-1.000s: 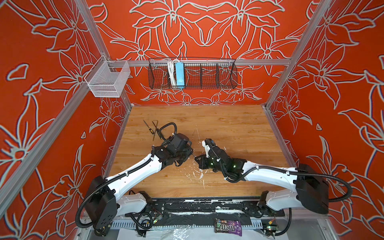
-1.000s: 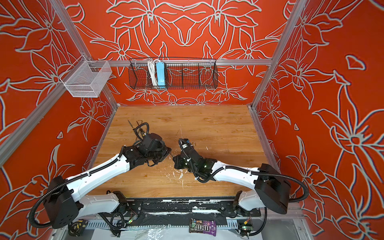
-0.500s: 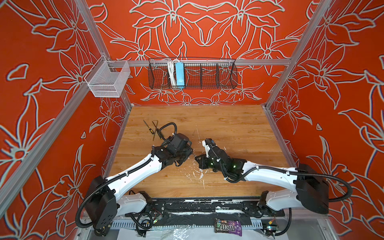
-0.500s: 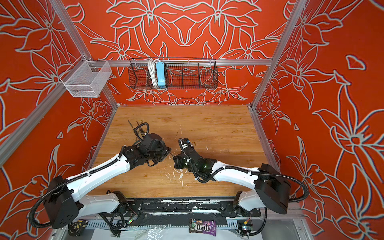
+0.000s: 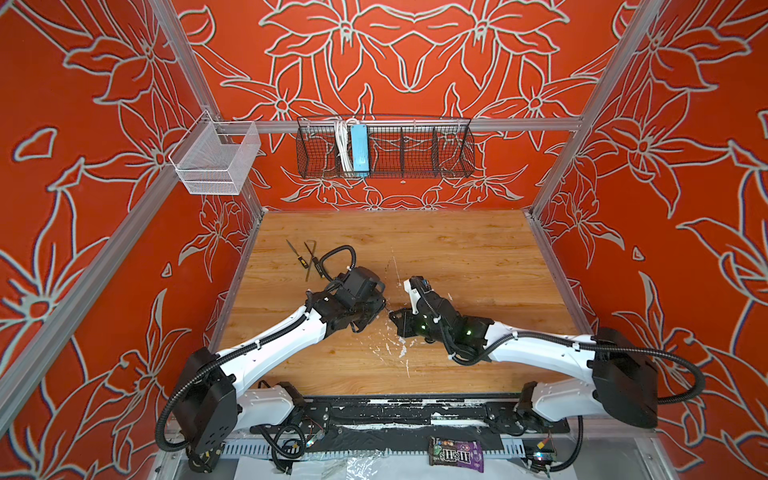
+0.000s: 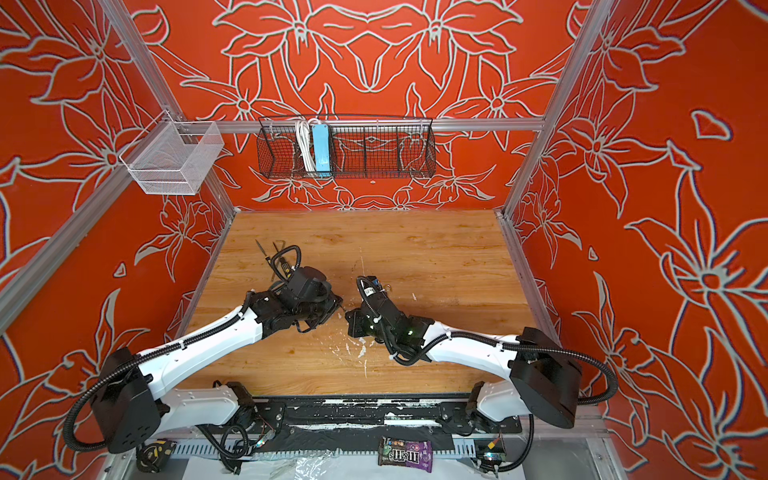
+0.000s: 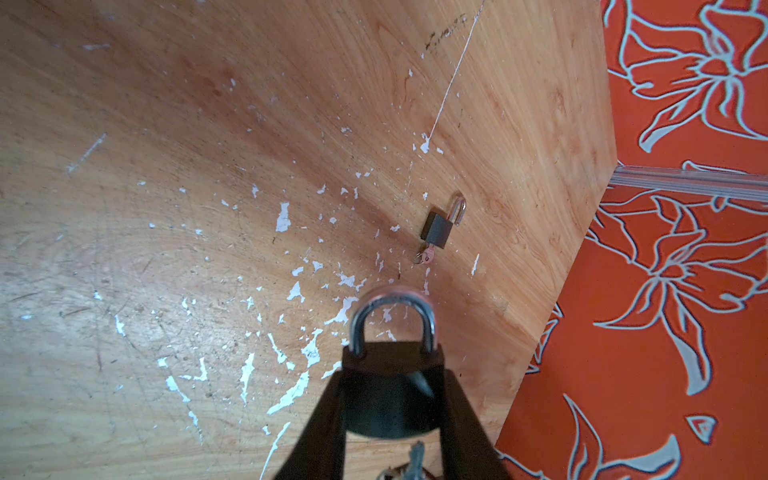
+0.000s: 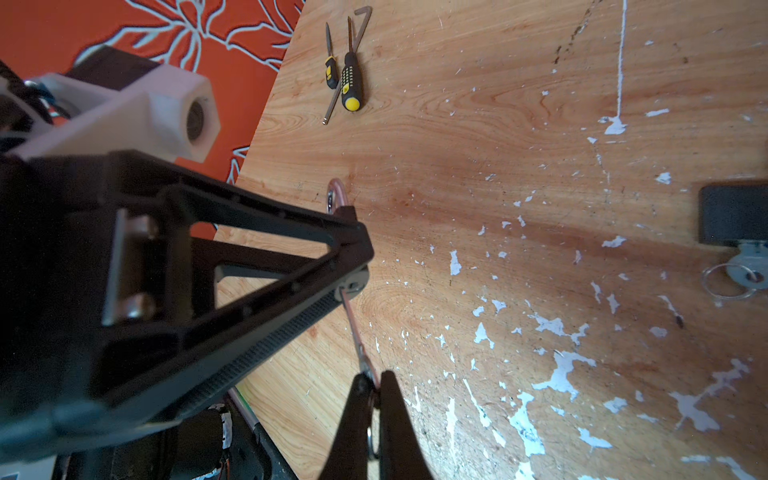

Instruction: Unlock with the key

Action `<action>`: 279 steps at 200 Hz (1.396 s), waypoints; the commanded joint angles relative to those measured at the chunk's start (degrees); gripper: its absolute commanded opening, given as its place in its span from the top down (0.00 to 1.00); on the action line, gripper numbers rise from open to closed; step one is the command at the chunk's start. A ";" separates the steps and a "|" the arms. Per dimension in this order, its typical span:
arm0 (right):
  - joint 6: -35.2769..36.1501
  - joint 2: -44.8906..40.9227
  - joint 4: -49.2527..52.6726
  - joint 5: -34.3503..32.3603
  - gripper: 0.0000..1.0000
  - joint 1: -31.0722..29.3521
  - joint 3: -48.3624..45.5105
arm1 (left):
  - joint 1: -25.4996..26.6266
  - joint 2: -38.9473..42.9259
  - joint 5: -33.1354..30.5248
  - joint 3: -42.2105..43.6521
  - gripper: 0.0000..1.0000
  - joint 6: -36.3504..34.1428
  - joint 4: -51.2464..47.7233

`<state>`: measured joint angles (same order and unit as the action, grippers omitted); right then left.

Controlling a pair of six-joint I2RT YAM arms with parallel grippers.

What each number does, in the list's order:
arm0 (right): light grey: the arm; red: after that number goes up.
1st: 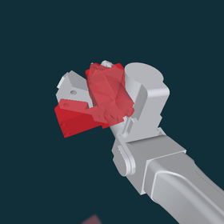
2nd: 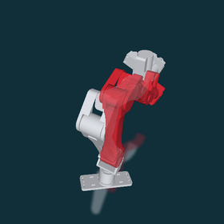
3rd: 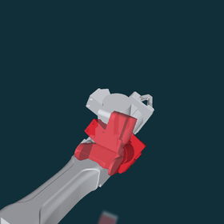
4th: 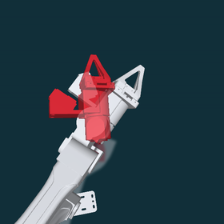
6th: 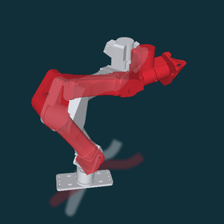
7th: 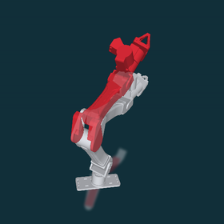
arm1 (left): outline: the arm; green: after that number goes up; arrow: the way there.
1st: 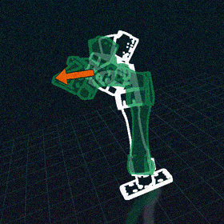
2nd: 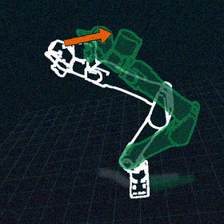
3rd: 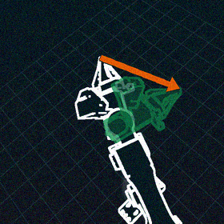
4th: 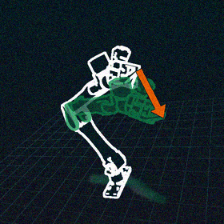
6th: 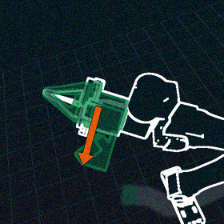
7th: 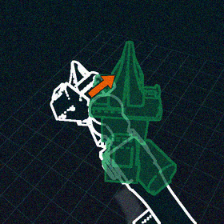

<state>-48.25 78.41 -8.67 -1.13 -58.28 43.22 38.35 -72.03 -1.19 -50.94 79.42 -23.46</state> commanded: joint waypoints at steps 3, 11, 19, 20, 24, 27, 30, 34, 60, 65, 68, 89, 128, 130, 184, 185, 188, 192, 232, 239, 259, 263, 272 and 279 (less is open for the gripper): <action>0.26 0.29 -0.66 -1.46 1.00 -0.52 1.90 | 0.50 -0.38 0.14 -1.39 1.00 -0.07 0.83; 0.29 0.43 -0.30 -1.60 1.00 -0.52 2.04 | 0.50 -0.35 0.21 -1.39 1.00 -0.14 1.12; 0.32 0.52 -0.66 -1.61 1.00 -0.52 1.92 | 0.50 -0.36 0.22 -1.45 1.00 -0.06 1.14; 0.29 0.60 -0.70 -1.61 1.00 -0.52 1.89 | 0.50 -0.33 0.22 -1.45 1.00 -0.06 1.14; 0.15 0.60 -0.89 -1.56 1.00 -0.58 1.83 | 0.46 -0.23 0.22 -1.50 1.00 0.01 1.11; 0.09 0.67 -0.95 -1.55 1.00 -0.57 1.81 | 0.48 -0.23 0.22 -1.45 1.00 0.03 1.14; 0.09 0.71 -1.00 -1.49 1.00 -0.57 1.78 | 0.50 -0.15 0.16 -1.45 1.00 0.04 1.14; 0.17 0.77 -0.92 -1.45 1.00 -0.59 1.86 | 0.51 -0.14 0.14 -1.50 1.00 0.10 1.14; 0.28 1.05 -0.30 -1.49 1.00 -0.52 1.45 | 0.53 0.25 0.06 -1.52 1.00 0.29 1.23; 0.18 0.90 -0.30 -1.57 1.00 -0.52 1.16 | 0.55 0.34 0.05 -1.52 1.00 0.25 1.14; 0.24 0.83 -0.30 -1.63 1.00 -0.52 1.02 | 0.57 0.44 0.00 -1.52 1.00 0.22 1.14; 0.34 0.25 0.23 -1.96 1.00 -0.59 0.57 | 0.48 1.05 -0.13 -1.49 1.00 0.21 1.05; 1.04 0.78 1.19 -2.26 1.00 -0.52 1.53 | 0.59 1.68 -0.04 -1.38 1.00 0.30 1.58; 1.16 0.78 1.19 -2.18 1.00 -0.52 1.52 | 0.59 1.71 -0.04 -1.41 1.00 0.30 1.58; 2.76 -0.01 1.54 -1.93 1.00 -0.54 1.56 | 0.59 1.96 -0.26 -1.42 1.00 0.48 2.01; 2.83 -0.01 1.59 -1.89 1.00 -0.53 1.58 | 0.59 1.93 -0.32 -1.39 1.00 0.48 1.97; 2.90 -0.01 1.68 -1.83 1.00 -0.54 1.64 | 0.59 2.01 -0.35 -1.43 1.00 0.40 1.94; 2.99 -0.01 1.87 -1.73 1.00 -0.52 1.69 | 0.60 2.13 -0.43 -1.39 1.00 0.39 1.89; 4.13 -0.56 3.28 -3.45 1.00 -0.53 1.91 | 0.68 2.24 -0.13 -1.24 1.00 0.50 2.11; 4.39 -0.67 3.72 -3.78 1.00 -0.52 2.25 | 0.76 2.19 -0.13 -1.20 1.00 0.48 2.19; 4.80 -0.98 2.98 -3.60 1.00 -0.52 2.74 | 1.03 1.90 -0.05 -1.26 1.00 0.52 2.10; 4.77 -0.94 2.85 -3.54 1.00 -0.52 2.83 | 1.03 1.85 -0.04 -1.28 1.00 0.56 2.19; 4.91 -0.80 2.69 -3.77 1.00 -0.52 3.13 | 0.98 1.73 0.04 -1.28 1.00 0.56 2.36; 5.00 -0.80 2.78 -4.06 1.00 -0.52 3.34 | 1.03 1.60 -0.08 -1.40 1.00 0.40 2.25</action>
<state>-44.03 78.67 -5.82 -3.07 -58.52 44.36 39.00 -70.87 -1.02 -50.94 79.53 -22.41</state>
